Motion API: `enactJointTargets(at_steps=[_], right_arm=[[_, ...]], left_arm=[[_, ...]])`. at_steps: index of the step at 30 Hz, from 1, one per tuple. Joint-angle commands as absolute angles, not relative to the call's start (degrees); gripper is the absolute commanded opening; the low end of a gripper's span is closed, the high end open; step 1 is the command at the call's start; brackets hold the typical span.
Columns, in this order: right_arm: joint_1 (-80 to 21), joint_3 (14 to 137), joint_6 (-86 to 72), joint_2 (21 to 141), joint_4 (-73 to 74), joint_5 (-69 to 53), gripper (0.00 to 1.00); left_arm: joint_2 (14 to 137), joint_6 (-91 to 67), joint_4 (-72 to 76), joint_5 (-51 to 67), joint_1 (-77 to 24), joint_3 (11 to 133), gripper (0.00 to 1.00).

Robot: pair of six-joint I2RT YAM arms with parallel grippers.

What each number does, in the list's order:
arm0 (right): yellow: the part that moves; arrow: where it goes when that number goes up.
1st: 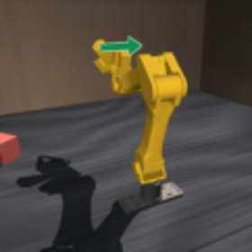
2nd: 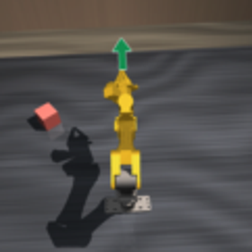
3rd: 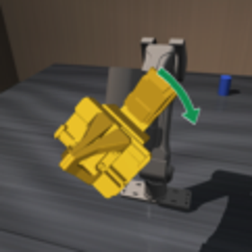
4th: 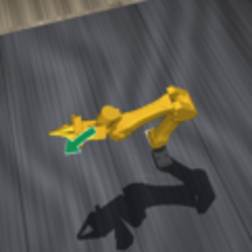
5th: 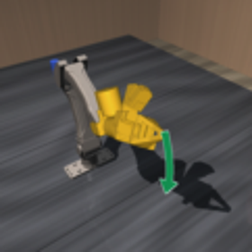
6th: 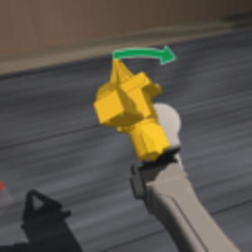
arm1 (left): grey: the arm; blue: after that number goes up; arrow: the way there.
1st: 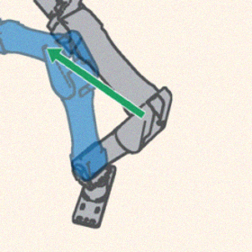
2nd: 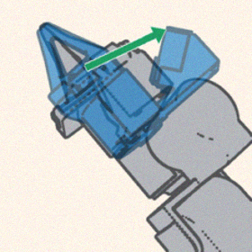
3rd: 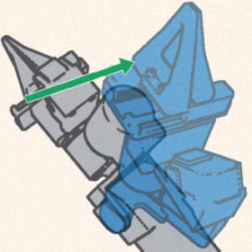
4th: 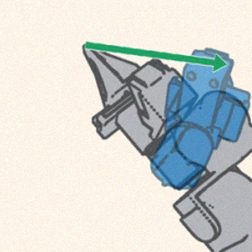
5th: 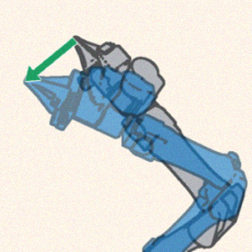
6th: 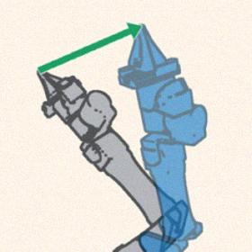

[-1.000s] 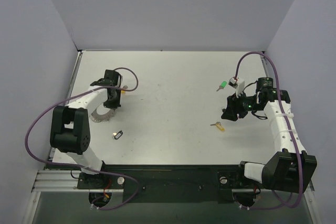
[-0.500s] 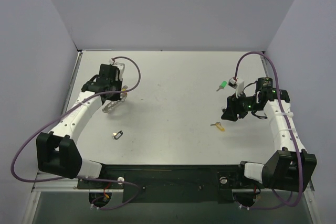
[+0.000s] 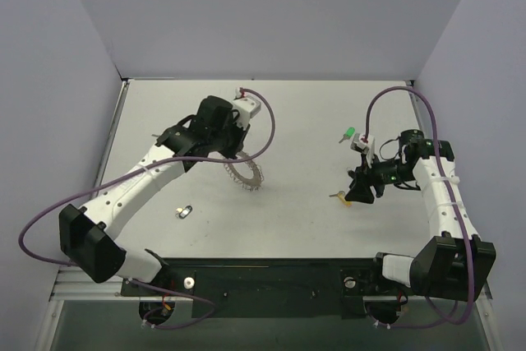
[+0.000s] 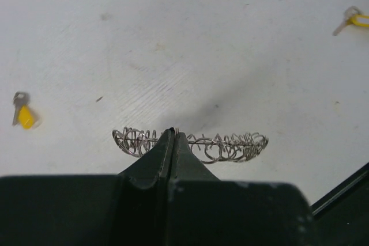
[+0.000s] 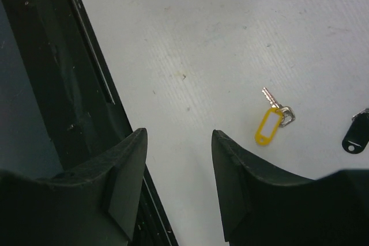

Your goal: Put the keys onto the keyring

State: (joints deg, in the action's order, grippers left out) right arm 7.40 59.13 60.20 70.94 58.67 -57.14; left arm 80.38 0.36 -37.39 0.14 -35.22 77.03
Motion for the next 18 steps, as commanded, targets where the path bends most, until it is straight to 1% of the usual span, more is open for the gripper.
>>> enactJointTargets(at_steps=[1, 9, 14, 18], right_arm=[[7.29, 61.43, 75.91, 69.52, 71.35, -63.1, 0.44], [7.65, 62.4, 97.09, 70.31, 85.5, -66.36, 0.45], [8.09, 62.23, 103.69, 71.54, 89.03, -66.62, 0.46], [8.44, 61.44, 105.38, 71.02, 89.74, -66.62, 0.48]], left_arm=[[84.02, 0.79, -29.89, 5.36, -40.34, 80.86, 0.0], [91.23, 0.88, -24.52, 7.64, -47.54, 83.84, 0.0], [95.36, 0.89, -22.5, 7.82, -50.27, 85.34, 0.0], [95.8, -2.02, -16.18, 7.82, -50.8, 80.78, 0.0]])
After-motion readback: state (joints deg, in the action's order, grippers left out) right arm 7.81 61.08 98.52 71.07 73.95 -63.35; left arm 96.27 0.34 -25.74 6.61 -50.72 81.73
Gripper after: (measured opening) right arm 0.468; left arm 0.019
